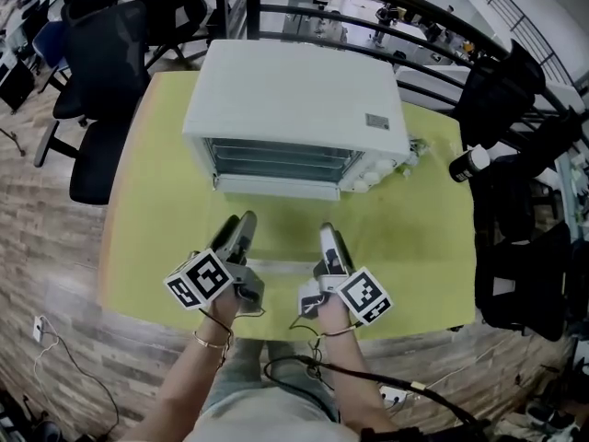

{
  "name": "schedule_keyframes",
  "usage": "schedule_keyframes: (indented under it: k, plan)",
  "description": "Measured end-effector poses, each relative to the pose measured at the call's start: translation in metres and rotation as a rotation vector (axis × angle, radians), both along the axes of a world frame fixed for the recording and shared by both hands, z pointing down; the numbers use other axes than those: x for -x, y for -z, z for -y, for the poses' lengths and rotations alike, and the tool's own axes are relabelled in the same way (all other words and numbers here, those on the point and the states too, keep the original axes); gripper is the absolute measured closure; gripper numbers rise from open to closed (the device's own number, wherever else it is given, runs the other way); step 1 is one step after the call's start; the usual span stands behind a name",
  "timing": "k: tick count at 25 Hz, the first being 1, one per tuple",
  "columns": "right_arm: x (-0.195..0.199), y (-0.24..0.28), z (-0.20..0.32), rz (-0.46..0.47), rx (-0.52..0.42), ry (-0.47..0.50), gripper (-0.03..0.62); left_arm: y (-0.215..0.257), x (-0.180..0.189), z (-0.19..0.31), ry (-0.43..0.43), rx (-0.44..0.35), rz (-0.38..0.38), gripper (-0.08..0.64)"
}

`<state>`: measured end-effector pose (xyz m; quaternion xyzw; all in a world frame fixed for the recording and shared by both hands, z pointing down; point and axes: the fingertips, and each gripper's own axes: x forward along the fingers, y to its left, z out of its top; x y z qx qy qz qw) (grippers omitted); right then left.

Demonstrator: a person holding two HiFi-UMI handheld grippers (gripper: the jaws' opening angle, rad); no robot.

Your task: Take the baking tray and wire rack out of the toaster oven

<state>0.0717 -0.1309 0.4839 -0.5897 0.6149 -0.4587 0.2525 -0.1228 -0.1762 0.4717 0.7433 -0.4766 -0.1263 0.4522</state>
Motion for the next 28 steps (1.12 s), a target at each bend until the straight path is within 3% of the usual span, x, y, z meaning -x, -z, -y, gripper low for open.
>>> schedule_keyframes:
  k: [10,14,17,28]
  plan:
    - [-0.005,-0.020,0.033,0.114,0.035,-0.035,0.362,-0.022,0.005,0.032,0.038,0.024,0.011,0.351]
    - [-0.012,-0.024,0.047,0.135,0.013,-0.045,0.365,-0.026,0.003,0.042,0.046,0.044,-0.052,0.351]
    - [-0.018,-0.030,0.053,0.147,0.052,-0.079,0.367,-0.029,0.011,0.056,0.058,0.042,-0.042,0.351]
    - [-0.025,-0.038,0.085,0.157,0.055,-0.116,0.376,-0.037,0.023,0.098,0.091,0.056,-0.070,0.351]
